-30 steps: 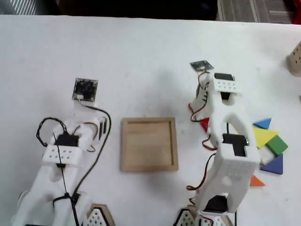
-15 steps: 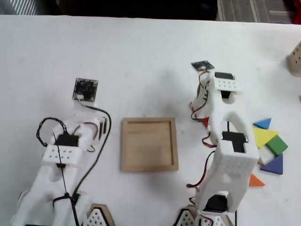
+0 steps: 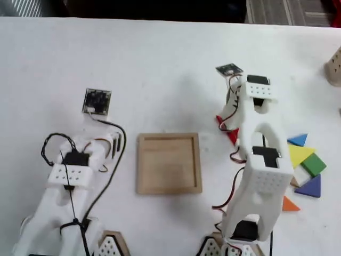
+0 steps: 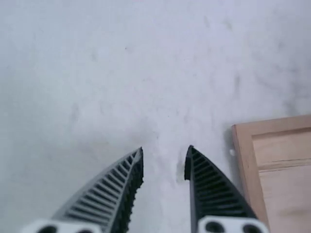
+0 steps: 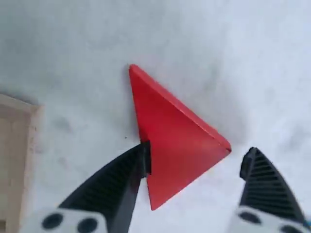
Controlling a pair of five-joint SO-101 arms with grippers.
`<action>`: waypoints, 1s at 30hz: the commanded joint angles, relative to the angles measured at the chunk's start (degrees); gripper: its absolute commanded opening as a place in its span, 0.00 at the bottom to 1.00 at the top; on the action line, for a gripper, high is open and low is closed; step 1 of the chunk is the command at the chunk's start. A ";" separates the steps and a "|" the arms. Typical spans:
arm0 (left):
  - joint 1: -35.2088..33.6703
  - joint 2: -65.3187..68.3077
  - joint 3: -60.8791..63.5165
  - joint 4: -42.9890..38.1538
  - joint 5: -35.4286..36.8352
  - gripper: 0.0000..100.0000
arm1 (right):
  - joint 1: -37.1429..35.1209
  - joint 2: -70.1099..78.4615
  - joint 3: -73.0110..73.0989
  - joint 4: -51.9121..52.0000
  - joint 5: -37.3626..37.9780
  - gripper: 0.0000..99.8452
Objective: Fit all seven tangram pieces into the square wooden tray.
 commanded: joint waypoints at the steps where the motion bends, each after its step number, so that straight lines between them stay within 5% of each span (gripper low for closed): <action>1: -0.22 -0.22 -0.26 -1.49 -0.35 0.16 | 0.57 0.84 -1.93 -1.36 1.85 0.29; 17: -0.22 -0.04 -0.44 -1.49 -0.35 0.16 | -2.86 3.65 -1.93 1.71 6.15 0.29; 30: -0.22 -0.22 -0.35 -1.41 -0.35 0.16 | -3.03 3.74 -1.93 1.27 5.10 0.19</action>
